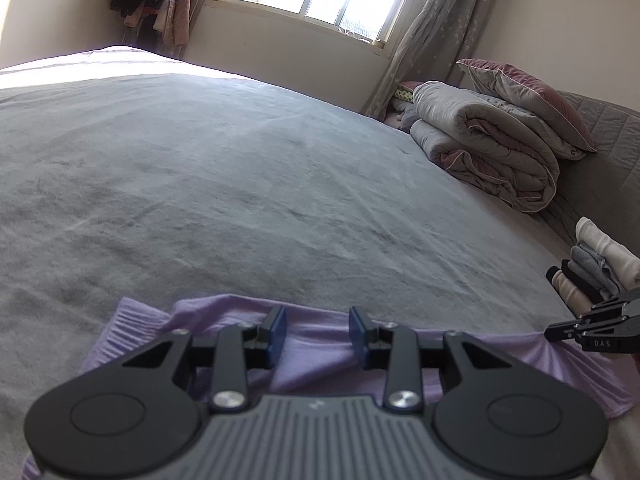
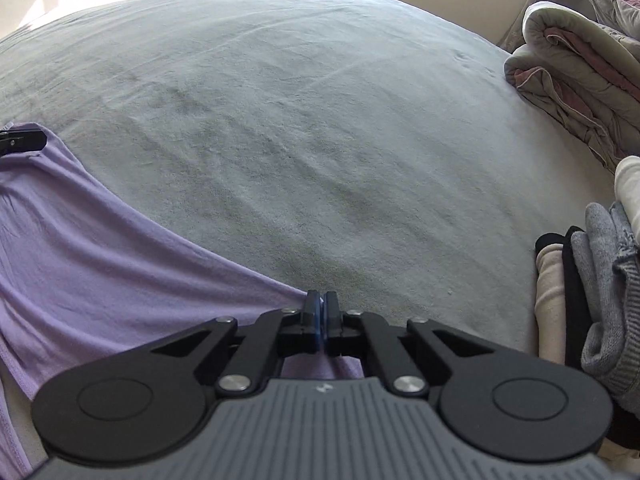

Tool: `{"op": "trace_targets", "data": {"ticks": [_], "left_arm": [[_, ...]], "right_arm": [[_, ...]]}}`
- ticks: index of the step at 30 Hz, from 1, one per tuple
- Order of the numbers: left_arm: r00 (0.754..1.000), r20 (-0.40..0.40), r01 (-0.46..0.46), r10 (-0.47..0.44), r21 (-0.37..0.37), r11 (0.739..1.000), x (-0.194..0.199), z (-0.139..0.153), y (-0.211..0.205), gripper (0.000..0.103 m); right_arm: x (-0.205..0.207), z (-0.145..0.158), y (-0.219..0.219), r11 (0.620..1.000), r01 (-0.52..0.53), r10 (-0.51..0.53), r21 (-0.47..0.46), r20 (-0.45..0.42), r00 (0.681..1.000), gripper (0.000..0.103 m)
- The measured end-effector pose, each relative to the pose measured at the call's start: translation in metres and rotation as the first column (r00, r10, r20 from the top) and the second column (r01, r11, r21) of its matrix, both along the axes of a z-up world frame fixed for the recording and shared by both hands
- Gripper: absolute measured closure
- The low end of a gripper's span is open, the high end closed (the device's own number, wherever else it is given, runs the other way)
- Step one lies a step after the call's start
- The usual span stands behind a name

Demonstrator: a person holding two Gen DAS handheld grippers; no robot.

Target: Fold clothes

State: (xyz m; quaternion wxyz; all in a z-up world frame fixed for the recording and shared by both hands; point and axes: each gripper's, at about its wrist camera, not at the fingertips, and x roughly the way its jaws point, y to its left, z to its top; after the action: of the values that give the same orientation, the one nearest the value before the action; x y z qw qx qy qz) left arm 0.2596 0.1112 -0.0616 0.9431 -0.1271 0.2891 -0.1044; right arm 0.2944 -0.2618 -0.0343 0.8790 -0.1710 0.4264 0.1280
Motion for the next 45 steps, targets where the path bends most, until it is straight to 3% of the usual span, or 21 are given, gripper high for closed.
{"op": "trace_targets", "data": {"ticks": [4, 10, 12, 13, 17, 19, 22, 23, 27, 29, 31, 33, 36, 39, 40, 41, 42, 43, 45], "left_arm": [[0.998, 0.001, -0.055, 0.055, 0.04, 0.998, -0.003, 0.007, 0.01, 0.067], [0.986, 0.005, -0.165, 0.165, 0.088, 0.982, -0.002, 0.008, 0.028, 0.067], [0.984, 0.007, -0.179, 0.18, 0.134, 0.975, 0.0, 0.008, 0.027, 0.067], [0.982, 0.009, -0.185, 0.186, 0.159, 0.97, 0.0, 0.008, 0.026, 0.067], [0.981, -0.005, -0.188, 0.193, 0.216, 0.958, 0.002, 0.007, 0.024, 0.066], [0.981, -0.017, -0.183, 0.192, 0.236, 0.954, 0.003, 0.005, 0.023, 0.067], [0.985, -0.036, -0.153, 0.168, 0.257, 0.954, 0.003, 0.004, 0.019, 0.083], [0.989, -0.041, -0.129, 0.143, 0.238, 0.963, 0.004, 0.004, 0.019, 0.102], [0.983, 0.003, -0.18, 0.184, 0.213, 0.96, 0.001, 0.008, 0.021, 0.103], [0.965, 0.077, -0.261, 0.251, 0.189, 0.947, -0.004, 0.013, 0.029, 0.103], [0.958, 0.093, -0.282, 0.27, 0.154, 0.947, -0.002, 0.011, 0.034, 0.103], [0.963, 0.039, -0.27, 0.268, 0.193, 0.943, 0.01, 0.0, 0.03, 0.103], [0.963, 0.032, -0.266, 0.267, 0.247, 0.932, 0.014, 0.0, 0.022, 0.102], [0.964, 0.027, -0.264, 0.265, 0.238, 0.935, 0.013, 0.002, 0.024, 0.097], [0.966, 0.026, -0.258, 0.259, 0.227, 0.939, 0.012, 0.004, 0.025, 0.084], [0.967, 0.027, -0.252, 0.252, 0.213, 0.944, 0.01, 0.006, 0.025, 0.062], [0.969, 0.03, -0.246, 0.245, 0.2, 0.948, 0.008, 0.008, 0.026, 0.054], [0.971, 0.032, -0.24, 0.238, 0.186, 0.953, 0.006, 0.01, 0.026, 0.044], [0.973, 0.037, -0.231, 0.228, 0.163, 0.959, 0.004, 0.015, 0.026, 0.042]], "right_arm": [[-0.007, 0.005, 0.002, 1.0, -0.007, 0.007, -0.007, 0.013, 1.0, 0.091], [-0.009, 0.018, 0.024, 0.992, -0.072, 0.071, 0.104, 0.011, 0.997, 0.084], [-0.009, 0.018, 0.038, 0.987, -0.111, 0.111, 0.119, 0.01, 0.994, 0.061], [-0.01, 0.018, 0.044, 0.984, -0.129, 0.129, 0.12, 0.009, 0.992, 0.06], [-0.008, 0.01, 0.064, 0.979, -0.174, 0.175, 0.107, -0.006, 0.984, 0.061], [-0.007, 0.004, 0.068, 0.979, -0.175, 0.177, 0.106, -0.015, 0.984, 0.067], [-0.007, -0.001, 0.068, 0.977, -0.167, 0.17, 0.133, -0.011, 0.985, 0.083], [-0.007, -0.001, 0.069, 0.976, -0.168, 0.171, 0.14, -0.009, 0.985, 0.095], [-0.015, 0.005, 0.079, 0.979, -0.184, 0.181, 0.086, 0.042, 0.983, 0.099], [-0.015, 0.012, 0.076, 0.982, -0.165, 0.156, 0.096, 0.093, 0.983, 0.099], [-0.009, 0.014, 0.074, 0.982, -0.147, 0.134, 0.117, 0.113, 0.984, 0.099], [-0.002, 0.01, 0.075, 0.984, -0.135, 0.122, 0.119, 0.114, 0.986, 0.099], [0.004, -0.006, 0.081, 0.987, -0.131, 0.122, 0.093, 0.098, 0.988, 0.097], [0.003, -0.008, 0.079, 0.987, -0.12, 0.107, 0.11, 0.113, 0.988, 0.089], [0.003, -0.006, 0.077, 0.985, -0.109, 0.095, 0.13, 0.111, 0.989, 0.089], [0.001, -0.004, 0.073, 0.985, -0.098, 0.082, 0.142, 0.114, 0.99, 0.082], [-0.001, -0.001, 0.069, 0.984, -0.088, 0.07, 0.154, 0.116, 0.991, 0.068], [-0.003, 0.001, 0.064, 0.983, -0.077, 0.058, 0.166, 0.118, 0.991, 0.061], [-0.009, 0.006, 0.054, 0.98, -0.067, 0.042, 0.185, 0.131, 0.99, 0.057]]}}
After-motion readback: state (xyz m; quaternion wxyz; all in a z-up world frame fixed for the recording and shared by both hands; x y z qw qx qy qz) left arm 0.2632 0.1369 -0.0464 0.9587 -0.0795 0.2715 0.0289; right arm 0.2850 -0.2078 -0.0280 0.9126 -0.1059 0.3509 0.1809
